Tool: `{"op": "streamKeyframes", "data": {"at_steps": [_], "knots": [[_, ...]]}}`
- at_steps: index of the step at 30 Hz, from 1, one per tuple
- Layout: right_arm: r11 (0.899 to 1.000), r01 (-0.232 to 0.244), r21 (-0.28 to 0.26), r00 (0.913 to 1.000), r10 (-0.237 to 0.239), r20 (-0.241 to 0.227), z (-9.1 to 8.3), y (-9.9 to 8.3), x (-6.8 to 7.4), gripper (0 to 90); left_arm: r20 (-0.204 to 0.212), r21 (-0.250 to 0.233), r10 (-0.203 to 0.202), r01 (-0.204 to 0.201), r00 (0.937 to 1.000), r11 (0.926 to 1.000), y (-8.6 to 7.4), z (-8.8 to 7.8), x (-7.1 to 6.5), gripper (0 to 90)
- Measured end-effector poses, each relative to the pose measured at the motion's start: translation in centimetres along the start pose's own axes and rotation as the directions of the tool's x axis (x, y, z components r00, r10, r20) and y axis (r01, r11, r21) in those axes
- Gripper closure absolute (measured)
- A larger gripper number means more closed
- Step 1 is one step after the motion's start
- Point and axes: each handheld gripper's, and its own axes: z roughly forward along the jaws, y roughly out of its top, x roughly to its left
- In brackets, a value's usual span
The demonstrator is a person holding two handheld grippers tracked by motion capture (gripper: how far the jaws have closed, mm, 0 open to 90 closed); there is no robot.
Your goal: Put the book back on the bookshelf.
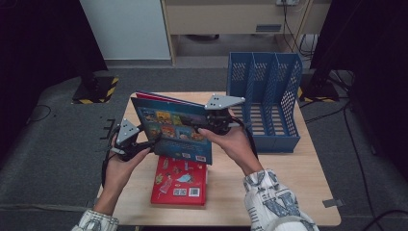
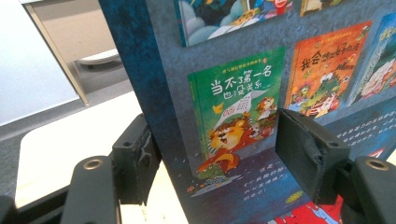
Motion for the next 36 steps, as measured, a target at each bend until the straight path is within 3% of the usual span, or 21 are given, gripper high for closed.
{"op": "streamKeyframes", "data": {"at_steps": [14, 26, 29, 31, 36], "knots": [[1.000, 0.011, -0.011, 0.9999, -0.011, -0.013, 0.2, -0.2, 0.0, 71.0, 0.000, 0.002, -0.012, 0.012, 0.9999, 0.9999, 0.1, 0.1, 0.0, 30.0], [0.999, 0.033, -0.008, 0.9984, -0.033, -0.046, 0.0, -0.1, 0.4, 79.7, -0.004, 0.000, -0.010, 0.010, 0.9999, 1.0000, -0.1, 0.2, 0.0, 28.5], [0.999, 0.047, -0.010, 0.9985, -0.047, -0.028, 0.0, -0.1, 0.6, 82.3, -0.007, -0.003, -0.016, 0.016, 0.9998, 0.9999, -0.6, 0.1, 0.1, 25.5], [0.999, 0.042, -0.011, 0.9990, -0.042, -0.014, 0.0, -0.1, 0.5, 82.5, -0.015, 0.011, 0.002, -0.002, 0.9999, 0.9999, -1.0, -0.1, 0.1, 24.1], [1.000, 0.001, -0.023, 0.9999, -0.001, 0.013, -0.2, -0.2, 0.0, 82.9, -0.078, 0.076, 0.035, -0.029, 0.9964, 0.9967, -3.3, -0.7, 0.9, 17.5]]}}
